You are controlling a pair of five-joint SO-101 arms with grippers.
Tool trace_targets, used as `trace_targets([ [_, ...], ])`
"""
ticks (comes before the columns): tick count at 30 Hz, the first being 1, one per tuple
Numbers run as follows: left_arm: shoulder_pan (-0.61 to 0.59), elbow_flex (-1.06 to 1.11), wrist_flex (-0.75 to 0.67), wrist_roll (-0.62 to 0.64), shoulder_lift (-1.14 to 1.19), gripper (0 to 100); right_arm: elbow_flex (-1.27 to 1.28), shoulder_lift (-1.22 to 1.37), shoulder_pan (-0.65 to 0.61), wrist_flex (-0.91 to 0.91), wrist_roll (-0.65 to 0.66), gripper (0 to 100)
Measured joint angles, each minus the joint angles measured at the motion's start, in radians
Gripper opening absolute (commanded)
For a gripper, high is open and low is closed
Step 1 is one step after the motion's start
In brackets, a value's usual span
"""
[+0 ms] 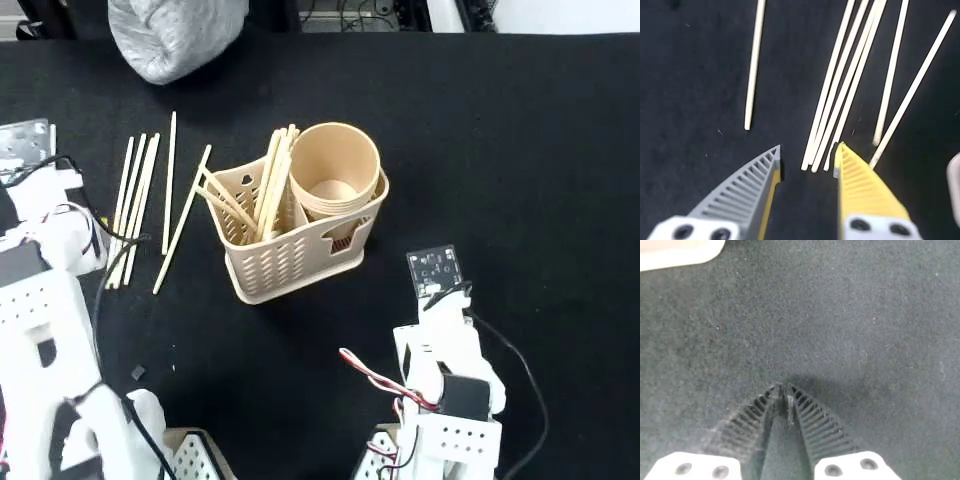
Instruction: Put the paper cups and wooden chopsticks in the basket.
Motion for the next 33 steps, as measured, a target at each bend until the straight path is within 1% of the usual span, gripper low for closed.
trace_targets([
  [3, 0.0, 0.026, -0.04, -0.044, 0.098, 18, 0.0, 0.0, 0.0, 0.0, 0.0, 1.3],
  [8, 0.014, 0.02, -0.072, -0.058, 0.282, 18, 0.0, 0.0, 0.0, 0.0, 0.0, 1.3],
  [13, 0.014, -0.054, -0.074, -0.058, 0.494, 18, 0.0, 0.0, 0.0, 0.0, 0.0, 1.3],
  [16, 0.014, -0.095, -0.074, -0.058, 0.575, 18, 0.0, 0.0, 0.0, 0.0, 0.0, 1.3],
  [25, 0.021, -0.112, -0.074, -0.058, 0.628, 18, 0.0, 0.0, 0.0, 0.0, 0.0, 1.3],
  [30, 0.021, -0.112, -0.074, -0.103, 0.629, 18, 0.0, 0.0, 0.0, 0.0, 0.0, 1.3],
  [33, 0.021, -0.118, -0.037, -0.121, 0.629, 18, 0.0, 0.0, 0.0, 0.0, 0.0, 1.3],
])
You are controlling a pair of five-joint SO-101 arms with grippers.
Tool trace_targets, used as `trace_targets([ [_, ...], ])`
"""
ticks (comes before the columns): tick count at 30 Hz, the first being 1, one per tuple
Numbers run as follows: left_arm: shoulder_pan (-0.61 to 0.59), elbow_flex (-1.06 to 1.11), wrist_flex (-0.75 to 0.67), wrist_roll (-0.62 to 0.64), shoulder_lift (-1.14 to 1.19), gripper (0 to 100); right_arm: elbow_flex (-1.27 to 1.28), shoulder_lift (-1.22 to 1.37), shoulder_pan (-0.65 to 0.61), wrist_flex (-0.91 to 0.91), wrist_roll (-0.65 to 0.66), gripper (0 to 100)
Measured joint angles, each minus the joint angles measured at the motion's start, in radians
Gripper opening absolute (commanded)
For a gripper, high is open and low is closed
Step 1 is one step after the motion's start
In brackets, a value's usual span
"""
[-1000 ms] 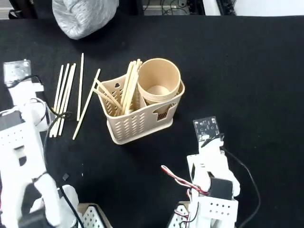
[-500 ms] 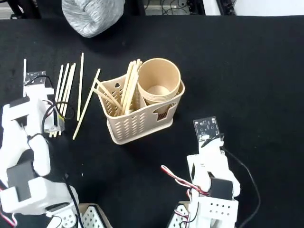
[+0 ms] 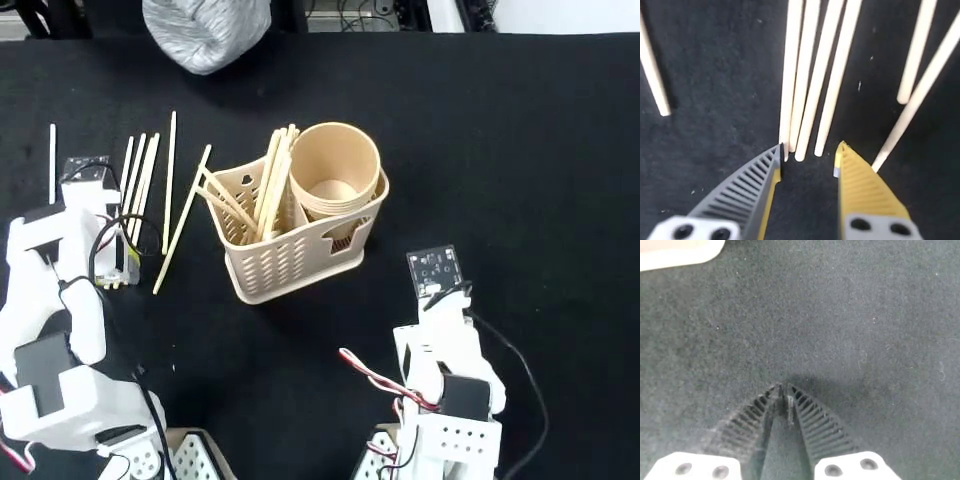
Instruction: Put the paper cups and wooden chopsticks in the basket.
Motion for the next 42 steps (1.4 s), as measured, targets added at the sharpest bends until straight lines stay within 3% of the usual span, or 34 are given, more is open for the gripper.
trace_targets([
  [15, 0.0, -0.029, 0.032, -0.083, 0.005, 18, 0.0, 0.0, 0.0, 0.0, 0.0, 1.3],
  [23, -0.003, -0.17, 0.049, -0.103, 0.198, 18, 0.0, 0.0, 0.0, 0.0, 0.0, 1.3],
  [29, 0.029, -0.33, 0.176, -0.103, 0.29, 2, 0.0, 0.0, 0.0, 0.0, 0.0, 1.3],
  [37, 0.094, -0.351, 0.187, -0.1, 0.296, 3, 0.0, 0.0, 0.0, 0.0, 0.0, 1.3],
  [42, 0.126, -0.301, 0.186, -0.1, 0.158, 3, 0.0, 0.0, 0.0, 0.0, 0.0, 1.3],
])
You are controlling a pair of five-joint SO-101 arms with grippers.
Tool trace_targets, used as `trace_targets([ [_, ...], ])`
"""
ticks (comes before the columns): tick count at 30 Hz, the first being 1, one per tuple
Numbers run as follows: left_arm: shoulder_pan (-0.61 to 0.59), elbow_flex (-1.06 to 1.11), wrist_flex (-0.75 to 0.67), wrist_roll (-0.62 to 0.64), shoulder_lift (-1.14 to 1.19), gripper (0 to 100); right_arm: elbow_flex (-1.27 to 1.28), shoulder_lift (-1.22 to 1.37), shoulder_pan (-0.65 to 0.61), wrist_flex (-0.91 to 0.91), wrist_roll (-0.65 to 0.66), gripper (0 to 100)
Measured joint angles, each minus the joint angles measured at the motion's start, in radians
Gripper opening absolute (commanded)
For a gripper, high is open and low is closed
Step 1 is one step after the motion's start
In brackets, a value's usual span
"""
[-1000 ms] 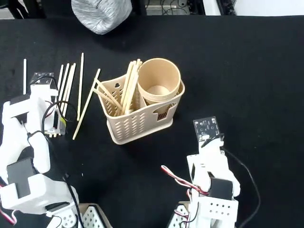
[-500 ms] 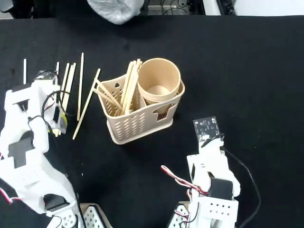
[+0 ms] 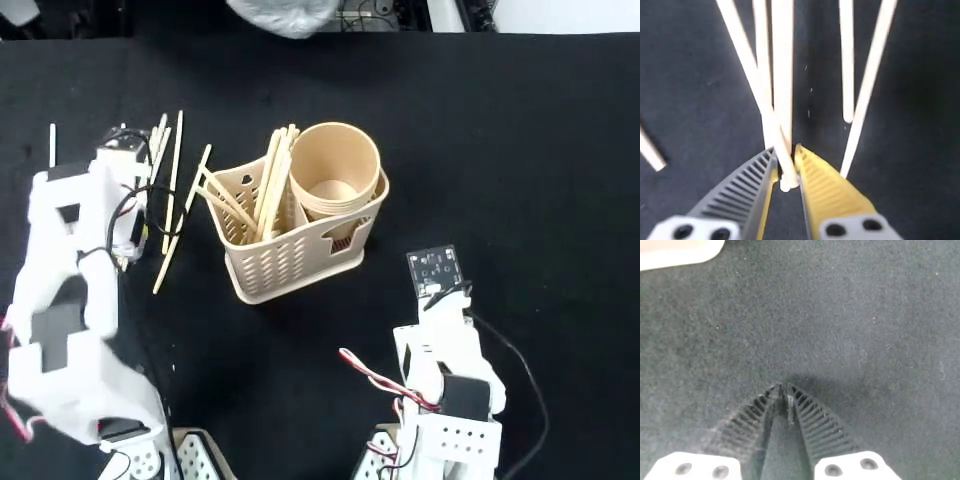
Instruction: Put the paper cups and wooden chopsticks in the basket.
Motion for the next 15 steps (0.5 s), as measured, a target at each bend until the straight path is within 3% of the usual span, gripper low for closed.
trace_targets([
  [7, 0.009, 0.207, 0.002, 0.005, -0.451, 3, 0.0, 0.0, 0.0, 0.0, 0.0, 1.3],
  [15, 0.009, 0.377, -0.08, 0.163, -1.054, 3, 0.0, 0.0, 0.0, 0.0, 0.0, 1.3],
])
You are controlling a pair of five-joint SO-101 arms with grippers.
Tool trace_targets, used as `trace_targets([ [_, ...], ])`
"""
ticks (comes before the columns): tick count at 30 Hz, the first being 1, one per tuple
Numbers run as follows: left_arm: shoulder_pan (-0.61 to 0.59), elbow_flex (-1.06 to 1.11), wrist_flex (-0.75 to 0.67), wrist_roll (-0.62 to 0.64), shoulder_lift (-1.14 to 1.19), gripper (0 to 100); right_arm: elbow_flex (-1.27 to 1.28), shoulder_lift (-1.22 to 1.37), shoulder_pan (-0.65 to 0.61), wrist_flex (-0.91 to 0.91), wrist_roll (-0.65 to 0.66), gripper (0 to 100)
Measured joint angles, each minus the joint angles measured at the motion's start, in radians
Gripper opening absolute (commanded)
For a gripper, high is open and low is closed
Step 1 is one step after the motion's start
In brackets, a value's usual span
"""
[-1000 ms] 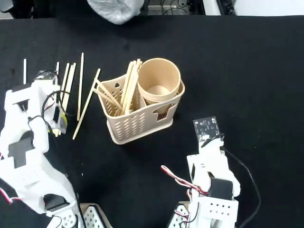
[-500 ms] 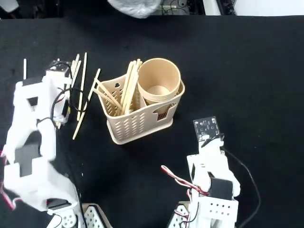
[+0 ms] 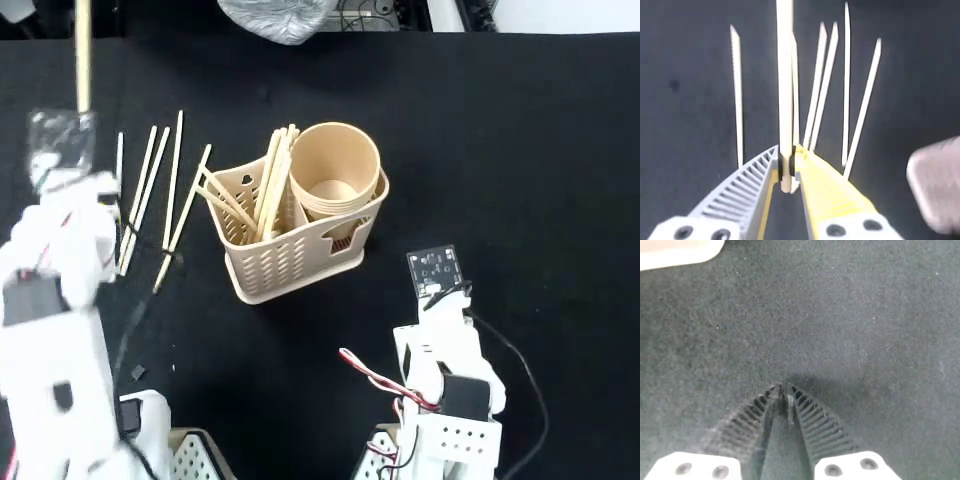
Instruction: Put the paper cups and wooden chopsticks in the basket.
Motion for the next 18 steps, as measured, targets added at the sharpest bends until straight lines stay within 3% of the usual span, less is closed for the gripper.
trace_targets([
  [9, 0.031, 0.245, -0.255, 0.241, -0.568, 3, 0.0, 0.0, 0.0, 0.0, 0.0, 1.3],
  [18, 0.385, 0.302, -0.632, 0.328, -0.678, 3, 0.0, 0.0, 0.0, 0.0, 0.0, 1.3],
])
